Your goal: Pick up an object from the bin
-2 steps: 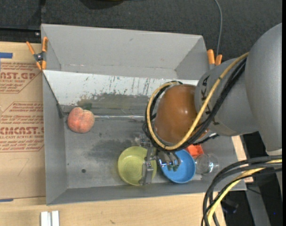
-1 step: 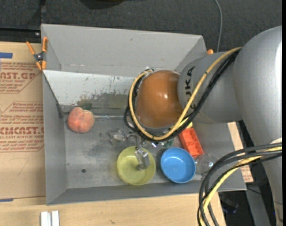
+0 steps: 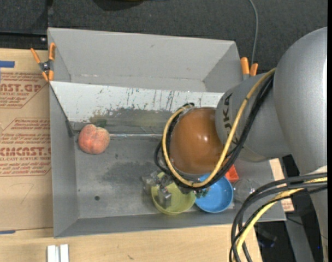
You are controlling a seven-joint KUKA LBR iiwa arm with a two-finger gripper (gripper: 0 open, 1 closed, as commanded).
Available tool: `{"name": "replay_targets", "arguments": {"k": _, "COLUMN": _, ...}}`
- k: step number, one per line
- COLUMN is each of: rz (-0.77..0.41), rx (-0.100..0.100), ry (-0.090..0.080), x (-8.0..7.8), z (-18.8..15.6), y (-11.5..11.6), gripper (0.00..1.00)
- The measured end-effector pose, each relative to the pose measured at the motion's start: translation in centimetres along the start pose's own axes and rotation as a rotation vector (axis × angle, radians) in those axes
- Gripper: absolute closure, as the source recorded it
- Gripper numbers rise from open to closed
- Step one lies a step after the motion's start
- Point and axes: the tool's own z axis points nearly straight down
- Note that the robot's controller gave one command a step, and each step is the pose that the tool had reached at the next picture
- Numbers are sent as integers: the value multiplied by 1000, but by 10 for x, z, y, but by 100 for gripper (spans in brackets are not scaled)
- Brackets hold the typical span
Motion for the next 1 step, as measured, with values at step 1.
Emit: {"name": "replay_targets", "arguments": {"k": 1, "rz": 0, "rx": 0, "ry": 0, "x": 0, "z": 0, "y": 0, "gripper": 100}}
